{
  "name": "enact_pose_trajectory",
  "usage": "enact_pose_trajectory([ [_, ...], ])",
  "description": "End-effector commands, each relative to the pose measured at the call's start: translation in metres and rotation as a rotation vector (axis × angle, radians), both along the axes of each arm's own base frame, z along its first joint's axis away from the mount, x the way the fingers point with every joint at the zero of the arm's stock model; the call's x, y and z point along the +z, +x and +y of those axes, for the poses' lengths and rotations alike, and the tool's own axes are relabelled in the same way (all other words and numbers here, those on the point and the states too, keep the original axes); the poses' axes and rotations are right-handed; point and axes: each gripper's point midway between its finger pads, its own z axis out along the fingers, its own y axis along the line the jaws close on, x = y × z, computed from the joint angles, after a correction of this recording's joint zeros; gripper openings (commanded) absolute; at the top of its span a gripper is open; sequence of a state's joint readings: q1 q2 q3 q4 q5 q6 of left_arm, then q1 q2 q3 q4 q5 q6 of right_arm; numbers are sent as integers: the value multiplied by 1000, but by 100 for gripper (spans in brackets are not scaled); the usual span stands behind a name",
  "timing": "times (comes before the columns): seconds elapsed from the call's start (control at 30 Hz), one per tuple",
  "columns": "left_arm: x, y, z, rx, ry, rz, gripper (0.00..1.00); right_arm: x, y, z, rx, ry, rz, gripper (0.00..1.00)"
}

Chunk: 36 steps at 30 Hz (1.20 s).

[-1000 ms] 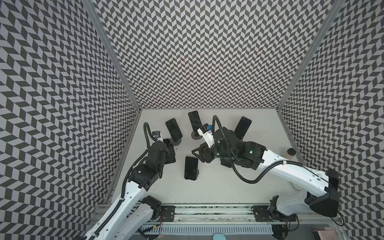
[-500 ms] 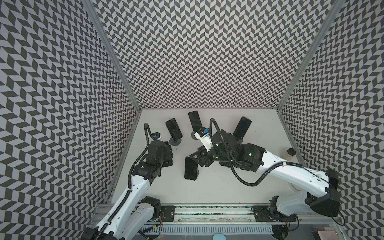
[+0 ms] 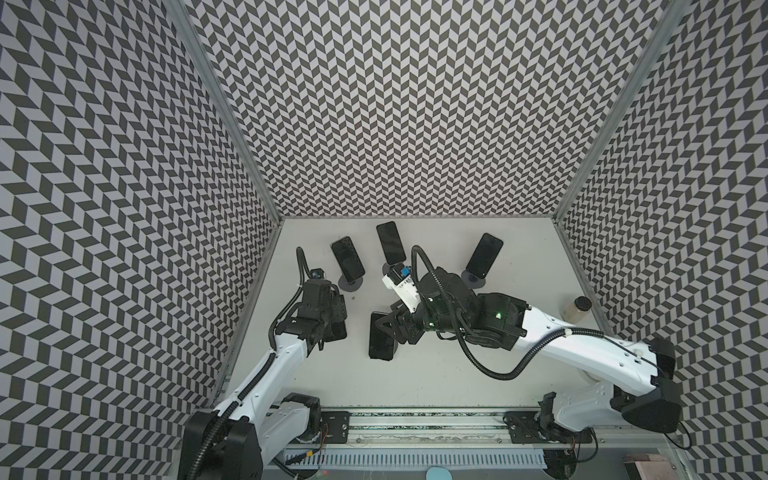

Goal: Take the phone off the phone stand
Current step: 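Carry the purple-edged phone toward the table center with the left gripper while right shifts, then lower the purple-edged phone flat onto the table with the left gripper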

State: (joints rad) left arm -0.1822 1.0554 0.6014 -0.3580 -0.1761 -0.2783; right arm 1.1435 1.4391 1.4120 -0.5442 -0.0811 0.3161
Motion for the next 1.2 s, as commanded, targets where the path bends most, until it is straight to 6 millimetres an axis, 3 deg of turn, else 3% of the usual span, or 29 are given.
enact_pose_trajectory([
  [0.0, 5, 11, -1, -10, -26, -32, 59, 14, 6, 19, 20, 45, -52, 60],
  [0.53, -39, 20, 24, 45, -67, 128, 60, 5, -1, 50, 83, 18, -58, 61],
  [0.97, -55, 34, 28, 15, -69, 250, 60, 10, -6, 48, 89, 16, -84, 62],
  [1.17, -73, 36, 27, -18, -66, 369, 59, 11, -7, 45, 97, 17, -90, 62],
])
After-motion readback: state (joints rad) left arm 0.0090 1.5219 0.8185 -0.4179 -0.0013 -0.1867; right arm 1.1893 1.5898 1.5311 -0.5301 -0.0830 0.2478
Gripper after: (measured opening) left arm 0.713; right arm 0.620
